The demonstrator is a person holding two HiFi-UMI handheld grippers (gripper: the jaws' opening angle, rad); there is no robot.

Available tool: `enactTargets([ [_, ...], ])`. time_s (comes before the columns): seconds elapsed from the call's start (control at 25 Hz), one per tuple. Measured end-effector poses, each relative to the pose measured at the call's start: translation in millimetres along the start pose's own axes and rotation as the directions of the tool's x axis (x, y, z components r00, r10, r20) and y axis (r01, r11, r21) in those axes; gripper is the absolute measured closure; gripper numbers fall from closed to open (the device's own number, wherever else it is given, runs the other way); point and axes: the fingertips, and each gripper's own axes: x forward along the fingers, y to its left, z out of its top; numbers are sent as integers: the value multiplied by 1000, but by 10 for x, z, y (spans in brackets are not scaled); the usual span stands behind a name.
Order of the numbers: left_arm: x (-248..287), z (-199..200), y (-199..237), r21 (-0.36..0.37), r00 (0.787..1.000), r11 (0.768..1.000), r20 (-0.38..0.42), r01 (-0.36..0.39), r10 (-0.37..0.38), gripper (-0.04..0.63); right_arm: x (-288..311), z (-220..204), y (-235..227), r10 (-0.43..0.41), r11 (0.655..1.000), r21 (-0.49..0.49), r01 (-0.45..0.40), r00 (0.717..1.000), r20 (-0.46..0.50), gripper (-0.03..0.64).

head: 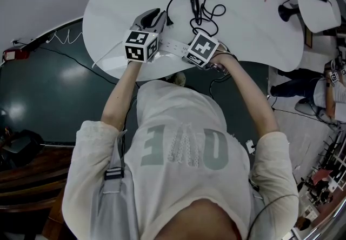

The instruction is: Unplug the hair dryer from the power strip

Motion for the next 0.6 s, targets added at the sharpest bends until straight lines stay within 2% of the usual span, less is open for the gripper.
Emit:
enactTargets([
  [0.24, -32, 37, -14, 2, 1000, 1000, 10, -3, 2, 523, -4, 11, 4, 0, 1000, 1, 0, 1000, 0, 359],
  [0.4, -96, 185, 2, 24, 997, 999, 63, -36, 34, 526, -7, 15, -12, -4, 1000, 4, 4, 1000, 4, 359],
  [0.48, -152, 270, -4, 32, 994, 998, 95, -54, 51, 574, 1, 8, -7, -5, 1000, 9, 5, 1000, 20, 357],
  [0.6, -214, 375, -46, 32, 991, 997, 120, -63, 59, 581, 5, -7, 10, -8, 1000, 15, 7, 999, 36, 357],
])
